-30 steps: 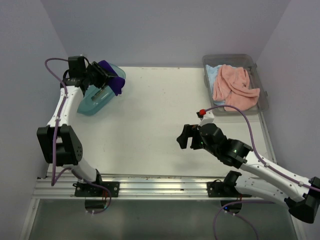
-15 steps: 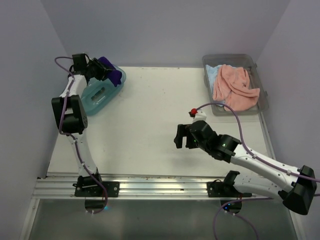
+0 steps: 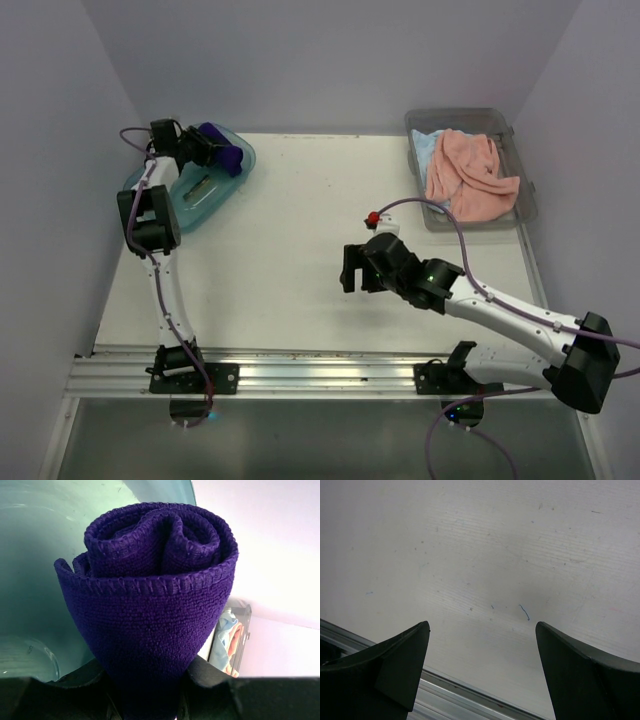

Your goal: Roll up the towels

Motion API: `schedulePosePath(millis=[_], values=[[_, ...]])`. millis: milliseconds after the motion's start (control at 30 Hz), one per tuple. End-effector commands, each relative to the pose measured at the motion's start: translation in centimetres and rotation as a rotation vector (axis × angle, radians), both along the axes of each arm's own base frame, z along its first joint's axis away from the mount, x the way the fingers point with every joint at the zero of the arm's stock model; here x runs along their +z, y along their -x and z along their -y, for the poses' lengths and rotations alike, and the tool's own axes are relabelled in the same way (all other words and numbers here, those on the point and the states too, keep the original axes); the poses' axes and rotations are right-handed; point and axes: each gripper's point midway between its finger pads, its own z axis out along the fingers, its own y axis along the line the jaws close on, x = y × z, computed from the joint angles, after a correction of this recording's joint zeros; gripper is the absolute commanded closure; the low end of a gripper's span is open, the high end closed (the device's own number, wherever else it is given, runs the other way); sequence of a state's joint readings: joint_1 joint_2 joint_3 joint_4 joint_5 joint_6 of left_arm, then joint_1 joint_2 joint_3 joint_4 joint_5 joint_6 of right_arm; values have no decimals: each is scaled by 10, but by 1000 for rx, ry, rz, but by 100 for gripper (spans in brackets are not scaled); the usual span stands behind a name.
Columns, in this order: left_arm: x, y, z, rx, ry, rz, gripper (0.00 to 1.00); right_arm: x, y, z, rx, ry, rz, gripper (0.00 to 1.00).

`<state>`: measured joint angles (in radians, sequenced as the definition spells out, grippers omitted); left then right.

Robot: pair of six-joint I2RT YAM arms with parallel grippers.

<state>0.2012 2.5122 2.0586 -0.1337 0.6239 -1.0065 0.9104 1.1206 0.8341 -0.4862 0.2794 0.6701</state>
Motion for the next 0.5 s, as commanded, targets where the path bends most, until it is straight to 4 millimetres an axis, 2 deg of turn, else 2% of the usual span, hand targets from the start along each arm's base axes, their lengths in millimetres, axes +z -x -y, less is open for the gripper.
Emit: schedulePosePath(millis=[0, 100, 467], values=[[21, -6, -3, -15, 17, 95, 94, 20, -12, -9, -2, -24, 44, 9], [11, -1, -2, -13, 18, 73, 93, 18, -13, -11, 1, -17, 37, 9], [-29, -7, -3, -13, 2, 2, 85, 17, -19, -19, 14, 7, 33, 9]])
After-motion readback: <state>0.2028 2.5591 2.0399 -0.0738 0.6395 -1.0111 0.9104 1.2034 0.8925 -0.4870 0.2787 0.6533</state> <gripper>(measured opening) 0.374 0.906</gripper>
